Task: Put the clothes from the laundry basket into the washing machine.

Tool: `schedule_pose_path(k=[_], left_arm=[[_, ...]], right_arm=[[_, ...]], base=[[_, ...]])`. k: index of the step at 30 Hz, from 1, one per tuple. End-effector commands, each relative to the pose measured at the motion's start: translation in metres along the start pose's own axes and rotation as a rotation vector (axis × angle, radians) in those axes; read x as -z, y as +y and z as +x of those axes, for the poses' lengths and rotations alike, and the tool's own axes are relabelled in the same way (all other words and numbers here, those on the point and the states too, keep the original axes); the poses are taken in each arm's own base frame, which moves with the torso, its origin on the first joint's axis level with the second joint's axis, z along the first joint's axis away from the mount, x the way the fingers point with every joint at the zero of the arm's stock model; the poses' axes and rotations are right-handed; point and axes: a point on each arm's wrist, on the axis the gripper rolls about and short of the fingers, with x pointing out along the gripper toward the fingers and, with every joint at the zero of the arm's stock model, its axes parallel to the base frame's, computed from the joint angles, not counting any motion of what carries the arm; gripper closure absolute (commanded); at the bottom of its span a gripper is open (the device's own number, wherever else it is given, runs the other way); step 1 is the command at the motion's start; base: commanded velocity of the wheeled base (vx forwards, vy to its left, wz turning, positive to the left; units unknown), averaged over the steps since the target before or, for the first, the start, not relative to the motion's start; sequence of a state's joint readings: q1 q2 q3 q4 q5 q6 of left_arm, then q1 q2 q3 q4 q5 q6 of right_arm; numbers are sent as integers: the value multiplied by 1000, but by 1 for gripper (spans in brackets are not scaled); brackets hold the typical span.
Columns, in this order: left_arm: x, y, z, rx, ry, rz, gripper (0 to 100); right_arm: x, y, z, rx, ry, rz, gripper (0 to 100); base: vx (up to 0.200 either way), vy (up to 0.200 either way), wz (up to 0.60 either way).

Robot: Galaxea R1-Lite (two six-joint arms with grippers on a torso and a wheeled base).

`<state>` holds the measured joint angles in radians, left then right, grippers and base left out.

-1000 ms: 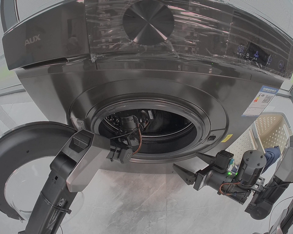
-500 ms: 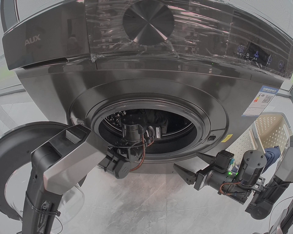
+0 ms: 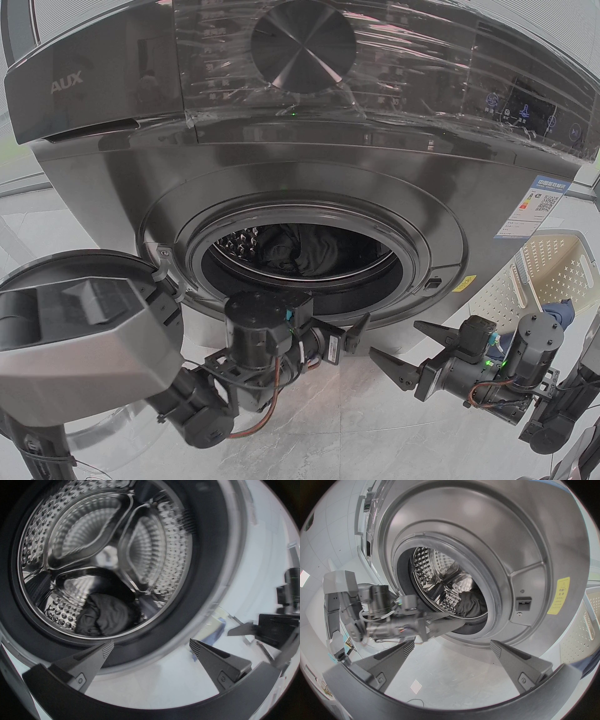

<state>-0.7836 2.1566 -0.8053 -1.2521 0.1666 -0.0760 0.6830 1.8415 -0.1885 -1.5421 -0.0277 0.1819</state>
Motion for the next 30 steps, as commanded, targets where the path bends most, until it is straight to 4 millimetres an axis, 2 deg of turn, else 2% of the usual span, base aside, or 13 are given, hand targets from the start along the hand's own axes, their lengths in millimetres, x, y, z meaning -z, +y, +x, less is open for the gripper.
schedule_pose_path(k=[1, 3, 4, 7, 12, 13, 18, 22, 23, 24, 28, 30], left_arm=[[-43, -24, -89, 137, -72, -9, 0], [-45, -24, -99, 147, -72, -12, 0], [-48, -21, -117, 153, -75, -12, 0], [-50, -12, -143, 150, -78, -13, 0], [-53, -1, -174, 140, -105, -18, 0], [-56, 3, -189, 137, -127, -23, 0], [-53, 14, -220, 125, -145, -26, 0], [-46, 27, -246, 74, -163, -14, 0], [-46, 27, -246, 74, -163, -14, 0], [-45, 34, -257, 41, -177, 0, 0], [-45, 48, -278, -53, -184, 9, 0], [-45, 50, -284, -69, -186, 9, 0]], right_arm=[[-12, -2, -33, 5, -43, -3, 0], [-12, -2, -37, 5, -40, -3, 0], [-10, -3, -45, 7, -33, -3, 0], [-9, -4, -60, 19, -24, 0, 0], [-23, -8, -72, 50, -106, 0, 0], [-28, -12, -77, 73, -136, -6, 0], [-32, -20, -95, 142, -121, -21, 0], [-31, -31, -122, 248, -73, 1, 0], [-31, -31, -122, 248, -73, 1, 0], [-29, -33, -136, 290, -54, 6, 0], [-25, -27, -168, 315, -70, -10, 0], [-23, -24, -177, 319, -85, -13, 0]], base=[[0, 0, 0], [0, 0, 0], [0, 0, 0], [0, 0, 0], [0, 0, 0], [-200, 0, 0], [-200, 0, 0], [-200, 0, 0], [-200, 0, 0], [-200, 0, 0], [-200, 0, 0], [-200, 0, 0]])
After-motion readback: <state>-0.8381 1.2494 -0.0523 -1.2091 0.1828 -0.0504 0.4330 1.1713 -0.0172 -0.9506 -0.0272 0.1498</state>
